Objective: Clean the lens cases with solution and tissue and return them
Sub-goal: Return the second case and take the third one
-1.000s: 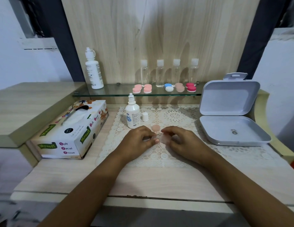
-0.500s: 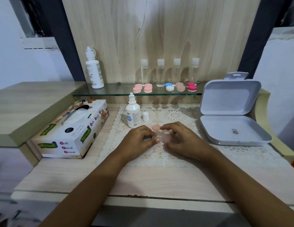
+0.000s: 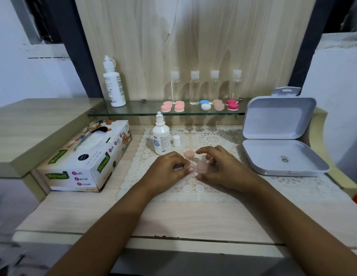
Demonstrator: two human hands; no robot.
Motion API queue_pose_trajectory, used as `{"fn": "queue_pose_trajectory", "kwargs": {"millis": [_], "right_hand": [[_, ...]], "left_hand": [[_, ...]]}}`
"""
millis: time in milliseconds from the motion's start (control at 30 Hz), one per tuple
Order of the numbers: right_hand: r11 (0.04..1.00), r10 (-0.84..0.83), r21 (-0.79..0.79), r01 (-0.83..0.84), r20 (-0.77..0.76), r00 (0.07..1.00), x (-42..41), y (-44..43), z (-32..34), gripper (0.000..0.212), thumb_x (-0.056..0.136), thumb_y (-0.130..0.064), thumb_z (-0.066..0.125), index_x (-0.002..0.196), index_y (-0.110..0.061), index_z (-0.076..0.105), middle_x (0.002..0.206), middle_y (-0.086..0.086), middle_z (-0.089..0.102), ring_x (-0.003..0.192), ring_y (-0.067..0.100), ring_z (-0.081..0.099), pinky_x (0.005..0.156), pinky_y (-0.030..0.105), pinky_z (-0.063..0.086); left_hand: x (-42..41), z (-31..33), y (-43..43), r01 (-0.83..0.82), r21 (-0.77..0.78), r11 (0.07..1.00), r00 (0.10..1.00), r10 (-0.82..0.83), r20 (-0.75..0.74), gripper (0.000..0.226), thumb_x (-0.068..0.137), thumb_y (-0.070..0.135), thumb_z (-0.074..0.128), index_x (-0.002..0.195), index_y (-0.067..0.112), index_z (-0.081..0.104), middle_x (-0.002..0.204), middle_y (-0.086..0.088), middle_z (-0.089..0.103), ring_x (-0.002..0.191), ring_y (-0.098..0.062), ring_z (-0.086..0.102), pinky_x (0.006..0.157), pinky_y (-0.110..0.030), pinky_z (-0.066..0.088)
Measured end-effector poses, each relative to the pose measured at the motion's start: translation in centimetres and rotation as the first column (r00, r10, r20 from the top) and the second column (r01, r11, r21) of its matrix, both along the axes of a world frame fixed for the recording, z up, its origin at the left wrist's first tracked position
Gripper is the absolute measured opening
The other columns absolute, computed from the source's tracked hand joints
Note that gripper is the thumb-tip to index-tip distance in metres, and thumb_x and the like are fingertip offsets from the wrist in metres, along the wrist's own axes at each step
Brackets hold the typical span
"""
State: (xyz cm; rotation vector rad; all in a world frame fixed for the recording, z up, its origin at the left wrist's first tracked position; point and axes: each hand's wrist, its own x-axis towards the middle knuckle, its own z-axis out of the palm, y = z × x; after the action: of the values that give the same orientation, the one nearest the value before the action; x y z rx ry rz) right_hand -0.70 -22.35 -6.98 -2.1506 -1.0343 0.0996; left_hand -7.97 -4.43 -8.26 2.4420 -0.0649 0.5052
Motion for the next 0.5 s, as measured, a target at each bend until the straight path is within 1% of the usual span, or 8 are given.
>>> {"fn": "queue_pose_trajectory", "kwargs": {"millis": [100,167,233,300,333,400,467,500], "right_hand": [[1.000,0.000,0.028,-0.001,0.005,1.000,0.1,0.1,0.1,0.037,0.080,-0.026,0.071,0.111,-0.032,0.052,0.093,-0.007,0.057,0.083,0.002,0.054,0.067,0.009,0.040],[0.999,0.017,0.052,-0.015,-0.033,0.999,0.2,0.0,0.4,0.030,0.081,-0.021,0.069,0.105,-0.031,0.054,0.098,-0.004,0.060,0.087,0.007,0.056,0.068,0.006,0.042],[0.996,0.034,0.083,-0.026,-0.092,0.995,0.3,-0.2,0.7,0.027,0.083,-0.016,0.068,0.102,-0.030,0.055,0.102,-0.006,0.061,0.091,0.005,0.057,0.067,0.005,0.044],[0.992,0.024,0.122,-0.008,-0.132,0.991,0.3,-0.3,0.8,0.025,0.083,-0.016,0.068,0.102,-0.028,0.057,0.102,-0.011,0.061,0.092,0.003,0.057,0.068,0.006,0.046],[0.989,-0.010,0.142,0.028,-0.124,0.992,0.4,-0.3,0.7,0.023,0.083,-0.018,0.068,0.102,-0.026,0.059,0.100,-0.013,0.061,0.092,0.003,0.058,0.069,0.007,0.046],[0.976,-0.134,0.167,0.142,-0.062,0.989,0.8,-0.1,0.5,0.015,0.084,-0.026,0.067,0.098,-0.025,0.061,0.095,-0.017,0.062,0.091,0.004,0.059,0.072,0.016,0.047],[0.962,-0.237,0.146,0.231,0.021,0.971,1.2,0.1,0.2,0.012,0.085,-0.031,0.065,0.095,-0.024,0.062,0.092,-0.015,0.064,0.088,0.006,0.060,0.074,0.023,0.046],[0.962,-0.255,0.118,0.246,0.065,0.965,1.4,0.1,0.0,0.013,0.086,-0.031,0.064,0.095,-0.022,0.063,0.092,-0.012,0.065,0.087,0.008,0.060,0.074,0.025,0.046]], "left_hand": [[0.0,0.0,0.0,-0.001,0.005,1.000,1.000,0.002,-0.006,0.027,0.083,0.028,0.069,0.105,0.012,0.071,0.096,0.011,0.059,0.079,0.011,0.051,0.070,0.001,0.033],[0.0,0.0,0.1,0.000,0.004,1.000,1.000,0.000,-0.007,0.028,0.083,0.028,0.069,0.105,0.012,0.071,0.096,0.012,0.058,0.080,0.011,0.051,0.070,0.002,0.033],[0.0,0.0,0.1,-0.001,0.005,1.000,1.000,0.001,-0.006,0.028,0.083,0.028,0.069,0.105,0.012,0.071,0.097,0.011,0.059,0.080,0.011,0.051,0.070,0.002,0.033],[0.0,0.0,0.0,0.000,0.001,1.000,1.000,0.000,-0.005,0.027,0.082,0.028,0.069,0.104,0.012,0.071,0.098,0.009,0.060,0.080,0.011,0.051,0.071,0.002,0.034],[0.0,0.0,0.0,0.001,0.000,1.000,1.000,-0.001,-0.005,0.026,0.083,0.027,0.069,0.103,0.012,0.072,0.098,0.009,0.060,0.080,0.011,0.051,0.071,0.002,0.034],[-0.1,0.0,0.0,0.002,-0.001,1.000,1.000,-0.002,-0.006,0.026,0.083,0.027,0.069,0.103,0.012,0.071,0.097,0.010,0.059,0.080,0.011,0.051,0.071,0.002,0.034],[-0.1,-0.1,0.0,0.002,-0.004,1.000,1.000,-0.002,-0.009,0.026,0.083,0.027,0.069,0.104,0.012,0.071,0.098,0.011,0.059,0.081,0.012,0.051,0.072,0.003,0.033],[-0.1,0.0,0.0,0.001,-0.004,1.000,1.000,-0.001,-0.009,0.026,0.083,0.027,0.069,0.104,0.012,0.071,0.098,0.011,0.059,0.081,0.012,0.051,0.072,0.003,0.033]]}}
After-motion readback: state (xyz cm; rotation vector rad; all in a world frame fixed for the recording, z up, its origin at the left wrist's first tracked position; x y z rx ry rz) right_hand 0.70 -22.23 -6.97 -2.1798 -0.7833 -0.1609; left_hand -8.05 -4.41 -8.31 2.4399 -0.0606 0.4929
